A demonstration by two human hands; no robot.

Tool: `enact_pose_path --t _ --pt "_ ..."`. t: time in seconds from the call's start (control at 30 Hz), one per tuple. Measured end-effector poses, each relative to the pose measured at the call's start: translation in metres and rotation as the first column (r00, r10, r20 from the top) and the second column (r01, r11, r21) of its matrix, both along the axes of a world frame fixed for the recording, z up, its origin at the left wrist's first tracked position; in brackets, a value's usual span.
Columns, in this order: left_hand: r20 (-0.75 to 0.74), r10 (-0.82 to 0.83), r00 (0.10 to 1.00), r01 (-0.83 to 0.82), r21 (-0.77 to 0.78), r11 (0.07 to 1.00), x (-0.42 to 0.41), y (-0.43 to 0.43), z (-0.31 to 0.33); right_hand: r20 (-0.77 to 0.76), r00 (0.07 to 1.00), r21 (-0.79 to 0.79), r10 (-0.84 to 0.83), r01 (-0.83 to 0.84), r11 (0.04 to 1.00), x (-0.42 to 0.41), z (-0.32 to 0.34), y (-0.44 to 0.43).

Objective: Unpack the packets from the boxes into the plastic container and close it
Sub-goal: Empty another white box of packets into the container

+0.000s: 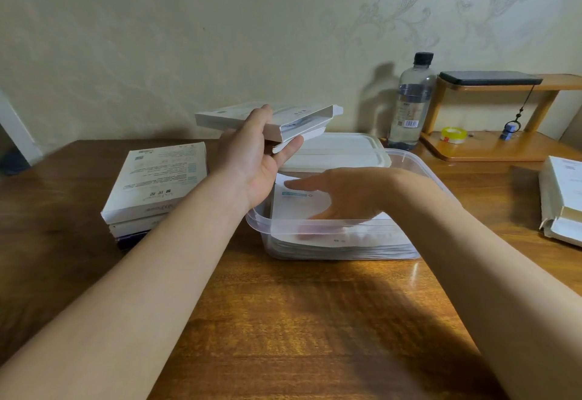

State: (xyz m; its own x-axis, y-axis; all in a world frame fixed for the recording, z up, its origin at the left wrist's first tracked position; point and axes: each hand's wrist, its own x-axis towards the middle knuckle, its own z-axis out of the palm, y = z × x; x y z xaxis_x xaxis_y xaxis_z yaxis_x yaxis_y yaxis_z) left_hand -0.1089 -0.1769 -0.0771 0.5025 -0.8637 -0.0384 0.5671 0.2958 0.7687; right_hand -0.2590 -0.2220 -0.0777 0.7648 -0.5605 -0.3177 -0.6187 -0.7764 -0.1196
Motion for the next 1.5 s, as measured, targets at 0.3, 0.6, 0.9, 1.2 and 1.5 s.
enact_pose_path --t 0.3,0.6,0.9,1.2,1.5 --pt "0.011 -0.01 1.0 0.01 0.0 1.0 -0.001 0.001 0.0 -0.114 0.993 0.041 0.008 -0.004 0.999 0.002 0.002 0.004" --pt "0.011 -0.024 1.0 0.024 -0.001 1.0 -0.002 0.004 0.002 0.037 0.999 -0.015 -0.001 0.002 1.0 -0.001 0.0 0.001" --pt "-0.015 -0.045 0.999 0.045 0.002 0.999 -0.004 0.006 0.005 0.807 0.572 -0.129 -0.15 0.419 0.899 -0.004 0.012 -0.01" --pt "-0.019 -0.096 0.995 0.096 -0.002 0.995 -0.002 0.007 0.005 0.854 0.52 -0.258 -0.025 0.466 0.846 0.001 0.007 -0.011" --pt "0.116 -0.3 0.947 0.303 -0.015 0.953 -0.006 0.018 0.008 0.684 0.728 -0.297 -0.041 0.33 0.896 0.001 0.005 -0.005"
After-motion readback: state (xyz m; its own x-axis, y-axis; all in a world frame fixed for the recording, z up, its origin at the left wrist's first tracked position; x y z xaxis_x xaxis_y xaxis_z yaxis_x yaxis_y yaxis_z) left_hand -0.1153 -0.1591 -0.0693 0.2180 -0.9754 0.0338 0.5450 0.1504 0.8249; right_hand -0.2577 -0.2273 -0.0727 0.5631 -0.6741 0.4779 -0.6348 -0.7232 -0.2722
